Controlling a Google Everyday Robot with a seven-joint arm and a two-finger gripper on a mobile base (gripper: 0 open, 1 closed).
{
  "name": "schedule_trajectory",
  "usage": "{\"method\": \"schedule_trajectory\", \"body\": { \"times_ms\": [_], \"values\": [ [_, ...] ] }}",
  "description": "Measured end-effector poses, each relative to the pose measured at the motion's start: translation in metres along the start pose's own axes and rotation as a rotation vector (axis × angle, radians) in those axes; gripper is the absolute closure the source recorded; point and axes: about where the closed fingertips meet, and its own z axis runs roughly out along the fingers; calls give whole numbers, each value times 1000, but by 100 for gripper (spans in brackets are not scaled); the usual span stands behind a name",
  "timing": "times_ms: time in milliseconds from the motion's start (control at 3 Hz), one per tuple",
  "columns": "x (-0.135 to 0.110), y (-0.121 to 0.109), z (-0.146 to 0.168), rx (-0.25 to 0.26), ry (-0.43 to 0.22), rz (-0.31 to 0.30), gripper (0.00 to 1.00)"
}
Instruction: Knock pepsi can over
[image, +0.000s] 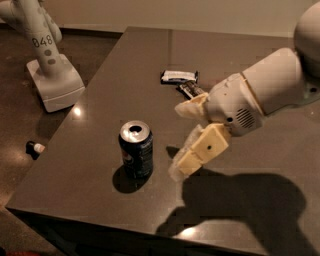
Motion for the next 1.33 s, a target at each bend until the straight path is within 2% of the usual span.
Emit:
{"method": "schedule_trajectory", "body": {
  "times_ms": [333, 667, 1333],
  "values": [
    [-11, -2, 19, 52, -57, -22, 0],
    [-18, -5, 36, 76, -97, -33, 0],
    [-27, -3, 65, 63, -144, -42, 2]
  ]
}}
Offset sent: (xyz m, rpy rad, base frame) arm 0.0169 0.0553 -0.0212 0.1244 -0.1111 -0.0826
